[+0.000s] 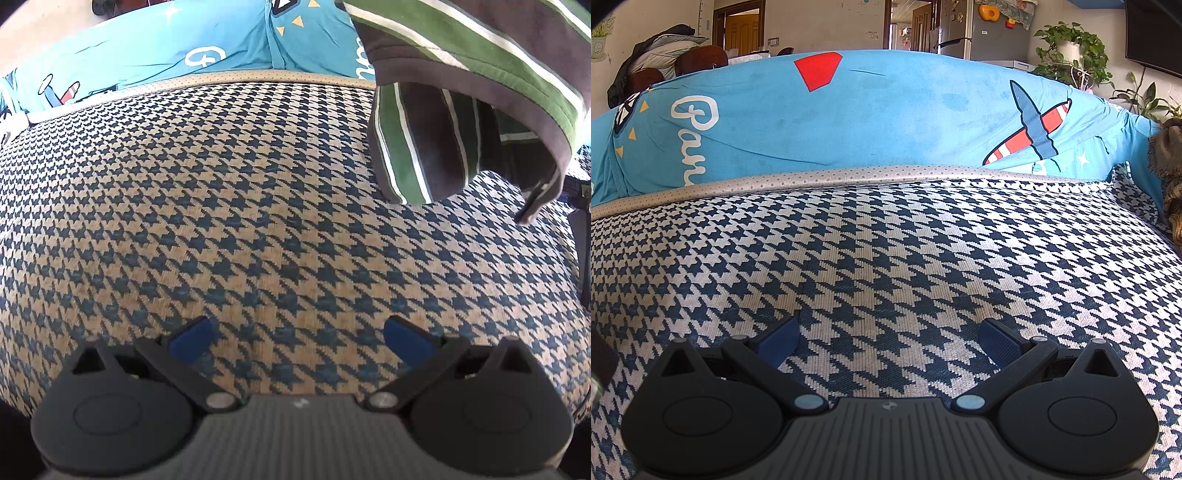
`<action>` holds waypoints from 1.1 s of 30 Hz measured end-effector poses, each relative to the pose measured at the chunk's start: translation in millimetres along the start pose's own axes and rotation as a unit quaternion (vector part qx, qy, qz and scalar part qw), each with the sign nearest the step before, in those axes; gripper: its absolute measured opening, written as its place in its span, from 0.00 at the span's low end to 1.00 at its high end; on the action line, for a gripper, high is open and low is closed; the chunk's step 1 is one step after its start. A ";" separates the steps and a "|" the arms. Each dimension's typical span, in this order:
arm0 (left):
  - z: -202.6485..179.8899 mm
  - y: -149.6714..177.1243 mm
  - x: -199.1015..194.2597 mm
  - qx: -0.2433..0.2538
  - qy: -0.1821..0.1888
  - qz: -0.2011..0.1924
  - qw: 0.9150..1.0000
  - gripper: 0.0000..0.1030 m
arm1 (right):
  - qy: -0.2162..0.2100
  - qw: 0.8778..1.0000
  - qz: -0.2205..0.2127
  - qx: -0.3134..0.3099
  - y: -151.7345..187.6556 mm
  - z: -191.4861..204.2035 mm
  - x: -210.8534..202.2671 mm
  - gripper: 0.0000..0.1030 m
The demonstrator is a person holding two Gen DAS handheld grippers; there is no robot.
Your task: Fold clothes
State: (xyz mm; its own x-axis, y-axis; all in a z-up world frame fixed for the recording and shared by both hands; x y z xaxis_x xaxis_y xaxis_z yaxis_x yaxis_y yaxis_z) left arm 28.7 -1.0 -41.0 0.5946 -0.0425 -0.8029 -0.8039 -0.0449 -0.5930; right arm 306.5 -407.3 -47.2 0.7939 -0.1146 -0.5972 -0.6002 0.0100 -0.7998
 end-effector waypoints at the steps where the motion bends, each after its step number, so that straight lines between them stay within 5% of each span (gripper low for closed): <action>1: 0.5 0.2 0.0 0.000 0.000 0.000 1.000 1.00 | 0.000 1.000 0.000 0.000 0.0 0.0 0.0 1.00; 33: -13.4 6.6 -2.8 0.032 0.013 -0.004 0.999 1.00 | 0.000 1.000 0.000 0.000 -0.3 -0.3 -0.3 1.00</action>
State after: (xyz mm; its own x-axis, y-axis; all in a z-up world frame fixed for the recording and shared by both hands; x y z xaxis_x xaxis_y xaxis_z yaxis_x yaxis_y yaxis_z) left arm 21.9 -14.5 -41.9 0.6010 -0.0691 -0.7963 -0.7973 0.0176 -0.6033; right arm 306.4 -407.5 -46.8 0.7935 -0.1147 -0.5977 -0.6007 0.0097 -0.7994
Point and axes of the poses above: each gripper's, at about its wrist camera, not at the fingertips, and x roughly the way its jaws point, z to its left, y to its underside, the point moved 5 cm from there along x, roughly the way its jaws point, and after that the axes turned 1 degree about -z, right-handed, at the moved point
